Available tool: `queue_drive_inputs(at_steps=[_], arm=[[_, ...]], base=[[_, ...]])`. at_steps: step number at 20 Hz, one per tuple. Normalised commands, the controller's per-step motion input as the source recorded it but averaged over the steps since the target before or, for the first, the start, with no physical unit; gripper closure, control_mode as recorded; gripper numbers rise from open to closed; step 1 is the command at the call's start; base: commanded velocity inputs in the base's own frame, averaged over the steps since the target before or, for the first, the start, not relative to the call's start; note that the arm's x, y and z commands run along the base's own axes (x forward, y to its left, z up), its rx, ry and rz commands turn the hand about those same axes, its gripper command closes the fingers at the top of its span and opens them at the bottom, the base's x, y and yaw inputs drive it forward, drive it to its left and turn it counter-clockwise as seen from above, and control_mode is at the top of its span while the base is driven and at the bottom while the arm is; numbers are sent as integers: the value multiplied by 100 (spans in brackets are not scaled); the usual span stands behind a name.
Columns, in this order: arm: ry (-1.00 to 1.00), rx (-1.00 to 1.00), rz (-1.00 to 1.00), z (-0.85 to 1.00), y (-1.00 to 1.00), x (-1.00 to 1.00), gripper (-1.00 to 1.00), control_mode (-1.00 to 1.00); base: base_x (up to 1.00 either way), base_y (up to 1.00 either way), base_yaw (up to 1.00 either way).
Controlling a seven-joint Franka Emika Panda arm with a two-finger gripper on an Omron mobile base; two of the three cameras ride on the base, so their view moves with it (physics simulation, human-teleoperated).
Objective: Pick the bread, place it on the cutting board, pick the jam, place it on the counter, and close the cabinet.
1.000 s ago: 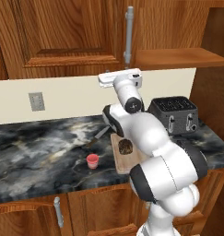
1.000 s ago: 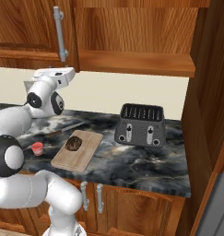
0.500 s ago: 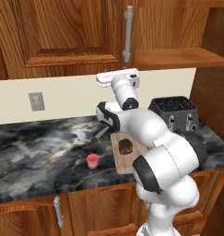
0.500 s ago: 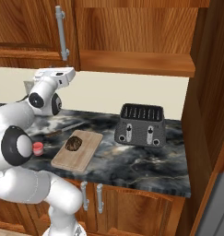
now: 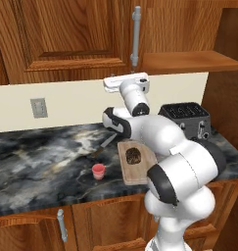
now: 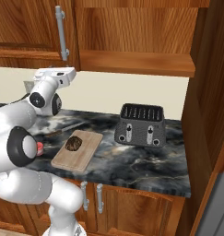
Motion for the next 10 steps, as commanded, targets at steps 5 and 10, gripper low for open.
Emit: queue_drive_inputs(at_steps=[5,10], arm=[[0,0,1,15,-17,-24,-100,-100],[0,0,0,22,-17,-43,-100,-100]], base=[[0,0,0],[0,0,0]])
